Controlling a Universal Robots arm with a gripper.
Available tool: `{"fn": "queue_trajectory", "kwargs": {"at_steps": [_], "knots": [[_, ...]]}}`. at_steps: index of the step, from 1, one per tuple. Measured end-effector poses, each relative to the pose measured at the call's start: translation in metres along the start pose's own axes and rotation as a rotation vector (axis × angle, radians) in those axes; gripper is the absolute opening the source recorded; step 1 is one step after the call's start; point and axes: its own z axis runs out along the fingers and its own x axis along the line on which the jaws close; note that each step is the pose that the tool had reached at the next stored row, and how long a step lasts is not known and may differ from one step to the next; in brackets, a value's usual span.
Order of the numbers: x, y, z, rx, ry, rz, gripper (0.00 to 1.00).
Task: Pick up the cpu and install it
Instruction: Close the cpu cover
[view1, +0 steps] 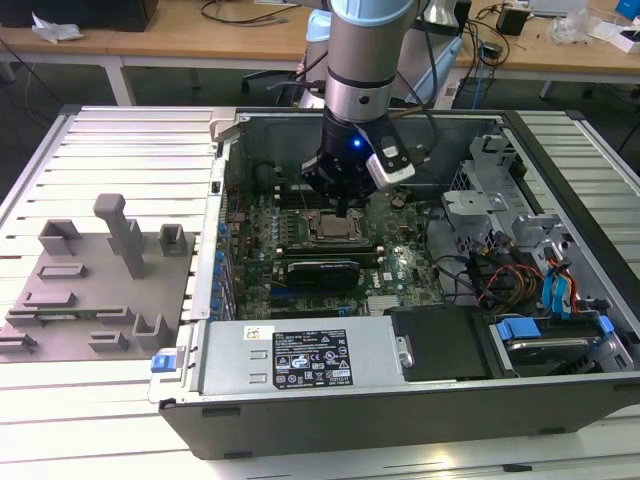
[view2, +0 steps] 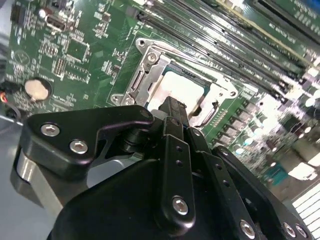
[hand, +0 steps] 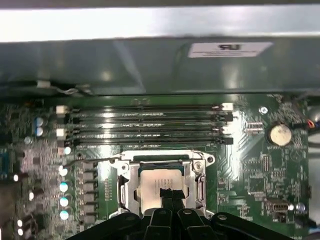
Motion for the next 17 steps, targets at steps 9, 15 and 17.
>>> {"fn": "queue_trajectory", "kwargs": {"at_steps": [9,15,17], "knots": [[0.0007,-0.001,0.0007,0.0002,0.0,-0.015,0.11],[0.0045,-0.0022,0.0015,0.0003,0.0,-0.015,0.11],[0.0096,-0.0021,0.0022,0.0004,-0.0004,-0.015,0.11]]}}
